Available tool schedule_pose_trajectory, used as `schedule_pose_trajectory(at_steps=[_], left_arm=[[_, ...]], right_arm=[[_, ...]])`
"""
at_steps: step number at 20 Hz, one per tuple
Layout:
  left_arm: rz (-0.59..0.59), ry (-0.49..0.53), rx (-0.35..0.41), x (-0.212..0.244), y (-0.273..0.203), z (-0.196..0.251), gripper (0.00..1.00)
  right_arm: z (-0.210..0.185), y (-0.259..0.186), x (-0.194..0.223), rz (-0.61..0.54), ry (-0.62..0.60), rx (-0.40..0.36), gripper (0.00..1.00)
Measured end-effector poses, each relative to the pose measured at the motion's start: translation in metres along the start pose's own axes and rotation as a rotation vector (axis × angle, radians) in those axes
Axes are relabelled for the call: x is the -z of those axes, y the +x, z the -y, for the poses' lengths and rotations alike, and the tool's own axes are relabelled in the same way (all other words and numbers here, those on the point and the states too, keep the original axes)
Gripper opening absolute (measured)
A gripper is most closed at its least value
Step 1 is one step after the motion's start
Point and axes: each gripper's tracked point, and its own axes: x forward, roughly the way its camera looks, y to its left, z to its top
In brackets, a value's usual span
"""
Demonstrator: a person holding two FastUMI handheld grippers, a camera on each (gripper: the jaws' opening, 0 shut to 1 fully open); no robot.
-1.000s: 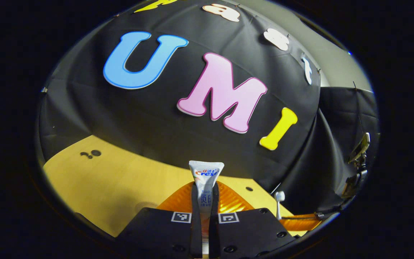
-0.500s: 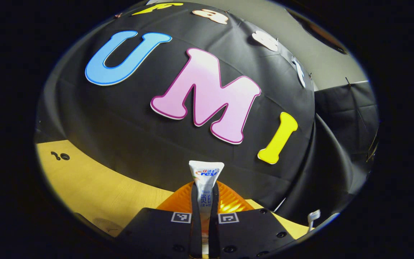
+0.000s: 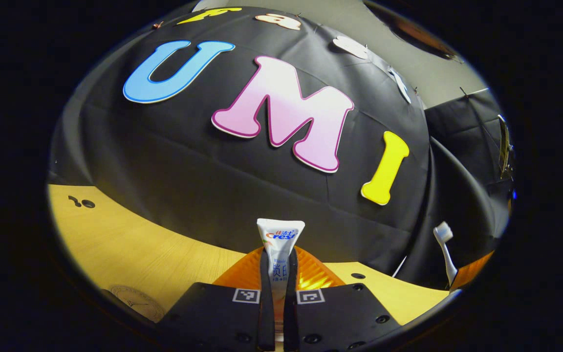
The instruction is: Put the toothbrush and toothpaste on the desktop into the cup, then pick up the cup and place it on the coaster on the desktop.
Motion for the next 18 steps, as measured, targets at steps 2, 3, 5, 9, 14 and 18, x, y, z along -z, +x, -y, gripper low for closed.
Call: schedule_pose_trajectory(at_steps=[2, 3, 5, 9, 14, 18], left_arm=[[0.011, -0.016, -0.022, 0.005, -0.005, -0.007, 0.13], [0.018, -0.027, -0.033, 0.006, -0.008, -0.011, 0.13], [0.012, -0.046, -0.030, 0.011, -0.012, -0.010, 0.17], [0.010, -0.069, -0.014, 0.017, -0.017, -0.006, 0.27], [0.012, -0.126, -0.020, 0.009, -0.031, -0.010, 0.51], [-0.012, -0.202, -0.036, 0.002, -0.057, -0.017, 0.59]], right_arm=[[0.000, 0.012, -0.007, 0.036, 0.013, -0.004, 0.05], [-0.004, 0.021, -0.016, 0.055, 0.016, -0.004, 0.05], [-0.005, 0.030, -0.024, 0.088, 0.018, -0.009, 0.05], [-0.013, 0.052, -0.046, 0.163, 0.013, -0.031, 0.05], [-0.029, 0.077, -0.066, 0.244, 0.012, -0.072, 0.05], [-0.048, 0.098, -0.067, 0.263, 0.015, -0.109, 0.05]])
